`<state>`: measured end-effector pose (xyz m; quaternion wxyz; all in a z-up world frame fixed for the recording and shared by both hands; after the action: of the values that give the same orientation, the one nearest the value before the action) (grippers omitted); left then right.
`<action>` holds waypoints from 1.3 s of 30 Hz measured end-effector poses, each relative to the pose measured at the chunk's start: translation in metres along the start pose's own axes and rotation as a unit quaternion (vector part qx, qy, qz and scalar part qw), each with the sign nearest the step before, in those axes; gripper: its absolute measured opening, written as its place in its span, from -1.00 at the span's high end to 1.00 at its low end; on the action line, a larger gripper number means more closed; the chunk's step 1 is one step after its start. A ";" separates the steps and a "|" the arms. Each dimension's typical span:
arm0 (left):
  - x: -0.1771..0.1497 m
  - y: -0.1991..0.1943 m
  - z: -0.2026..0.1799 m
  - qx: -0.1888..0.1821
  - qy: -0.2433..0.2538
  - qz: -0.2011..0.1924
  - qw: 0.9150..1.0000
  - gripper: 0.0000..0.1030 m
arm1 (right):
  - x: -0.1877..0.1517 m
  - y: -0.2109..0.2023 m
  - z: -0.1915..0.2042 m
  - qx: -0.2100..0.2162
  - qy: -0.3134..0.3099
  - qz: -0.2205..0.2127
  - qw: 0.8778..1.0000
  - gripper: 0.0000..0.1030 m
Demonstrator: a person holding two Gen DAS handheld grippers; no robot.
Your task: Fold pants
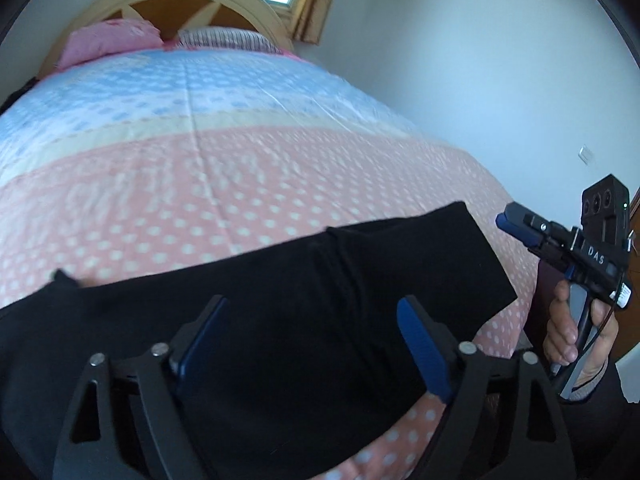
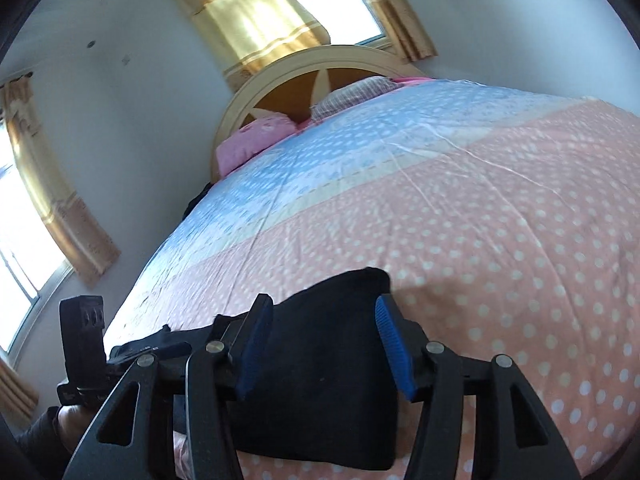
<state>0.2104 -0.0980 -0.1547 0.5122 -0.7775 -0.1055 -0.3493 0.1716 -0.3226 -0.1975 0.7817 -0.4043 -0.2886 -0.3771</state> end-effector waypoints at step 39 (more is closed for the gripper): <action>-0.003 -0.061 0.028 -0.019 -0.085 -0.044 0.995 0.76 | -0.012 -0.007 0.012 0.047 -0.027 -0.029 0.998 -0.16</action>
<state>0.1890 -0.0458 -0.1191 0.4705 -0.8088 -0.1760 -0.3059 0.1570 -0.3112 -0.1978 0.7807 -0.3684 -0.3386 -0.3743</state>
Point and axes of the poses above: each gripper's, at about its wrist camera, not at the fingertips, and y roughly the way its jaws point, z to its left, x to its top, the point moved 1 cm from there along y, roughly the way its jaws point, and after that the axes turned 6 degrees about x, right-handed, at the moved point
